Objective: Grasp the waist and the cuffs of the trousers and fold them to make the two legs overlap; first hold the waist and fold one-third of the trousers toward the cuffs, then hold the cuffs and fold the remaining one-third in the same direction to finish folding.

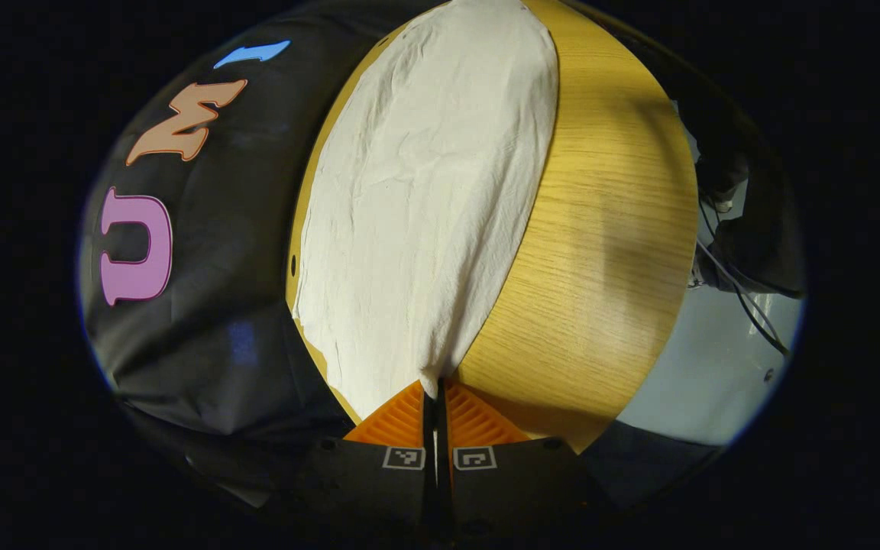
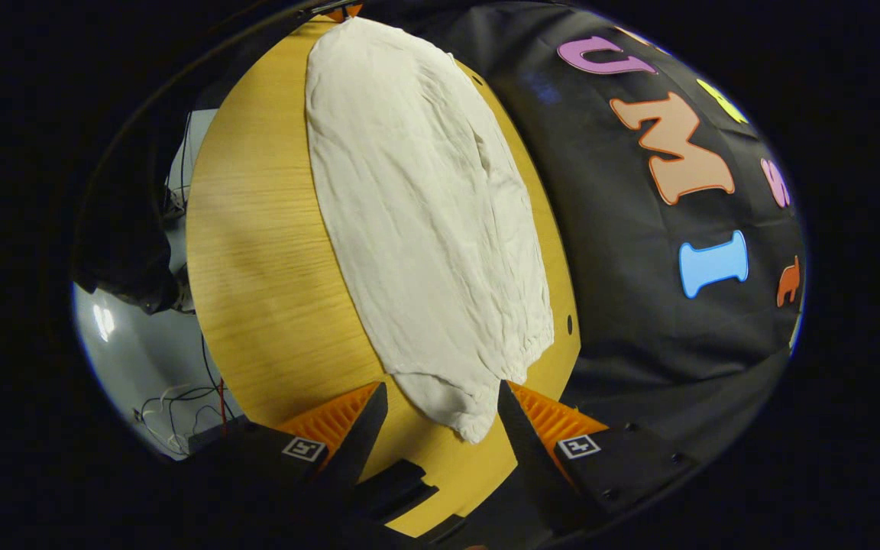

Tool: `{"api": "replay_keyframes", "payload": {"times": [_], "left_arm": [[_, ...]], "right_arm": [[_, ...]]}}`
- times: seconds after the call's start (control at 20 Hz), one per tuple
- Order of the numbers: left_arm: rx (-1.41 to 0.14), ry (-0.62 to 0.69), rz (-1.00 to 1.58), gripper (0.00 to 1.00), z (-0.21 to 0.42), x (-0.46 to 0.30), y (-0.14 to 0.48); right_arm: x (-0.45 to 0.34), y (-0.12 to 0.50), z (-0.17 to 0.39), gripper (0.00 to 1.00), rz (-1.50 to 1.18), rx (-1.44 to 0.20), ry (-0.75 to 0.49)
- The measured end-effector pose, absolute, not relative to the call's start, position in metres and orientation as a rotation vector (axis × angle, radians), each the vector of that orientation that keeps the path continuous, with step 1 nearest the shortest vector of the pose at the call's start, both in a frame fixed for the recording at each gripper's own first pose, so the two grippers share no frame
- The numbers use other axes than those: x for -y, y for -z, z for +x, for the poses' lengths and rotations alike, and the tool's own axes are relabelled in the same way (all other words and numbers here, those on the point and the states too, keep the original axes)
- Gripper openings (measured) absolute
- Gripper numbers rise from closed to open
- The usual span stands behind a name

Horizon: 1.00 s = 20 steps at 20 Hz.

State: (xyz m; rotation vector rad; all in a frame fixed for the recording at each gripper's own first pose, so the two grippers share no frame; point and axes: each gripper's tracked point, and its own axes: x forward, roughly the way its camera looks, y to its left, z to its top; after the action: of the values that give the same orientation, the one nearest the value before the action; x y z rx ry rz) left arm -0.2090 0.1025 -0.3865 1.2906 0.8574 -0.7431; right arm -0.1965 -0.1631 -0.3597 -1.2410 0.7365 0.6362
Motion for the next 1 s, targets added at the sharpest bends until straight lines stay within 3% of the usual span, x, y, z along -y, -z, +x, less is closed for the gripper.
{"api": "replay_keyframes", "payload": {"times": [0.1, 0.3, 0.4, 0.45, 0.55, 0.8, 0.85, 1.0], "left_arm": [[-0.860, 0.736, 1.291, 0.00, -0.209, -0.102, 0.386], [-0.867, 0.700, 1.289, 0.00, -0.209, -0.102, 0.386], [-0.879, 0.681, 1.279, 0.00, -0.208, -0.102, 0.386], [-0.887, 0.671, 1.275, 0.00, -0.208, -0.101, 0.386], [-0.908, 0.656, 1.253, 0.00, -0.206, -0.102, 0.386], [-0.944, 0.517, 1.172, 0.00, -0.191, -0.105, 0.364], [-0.944, 0.490, 1.165, 0.00, -0.184, -0.106, 0.360], [-0.931, 0.399, 1.146, 0.00, -0.158, -0.106, 0.347]], "right_arm": [[0.163, 0.364, -0.186, 0.93, -1.250, -0.727, -0.630], [0.161, 0.378, -0.176, 0.73, -1.288, -0.718, -0.631], [0.160, 0.390, -0.183, 0.43, -1.278, -0.760, -0.658], [0.161, 0.391, -0.184, 0.14, -1.274, -0.767, -0.657], [0.162, 0.384, -0.181, 0.05, -1.236, -0.778, -0.639], [0.156, 0.347, -0.146, 0.03, -1.161, -0.667, -0.563], [0.156, 0.340, -0.139, 0.09, -1.155, -0.646, -0.552], [0.155, 0.323, -0.117, 0.06, -1.133, -0.594, -0.536]]}}
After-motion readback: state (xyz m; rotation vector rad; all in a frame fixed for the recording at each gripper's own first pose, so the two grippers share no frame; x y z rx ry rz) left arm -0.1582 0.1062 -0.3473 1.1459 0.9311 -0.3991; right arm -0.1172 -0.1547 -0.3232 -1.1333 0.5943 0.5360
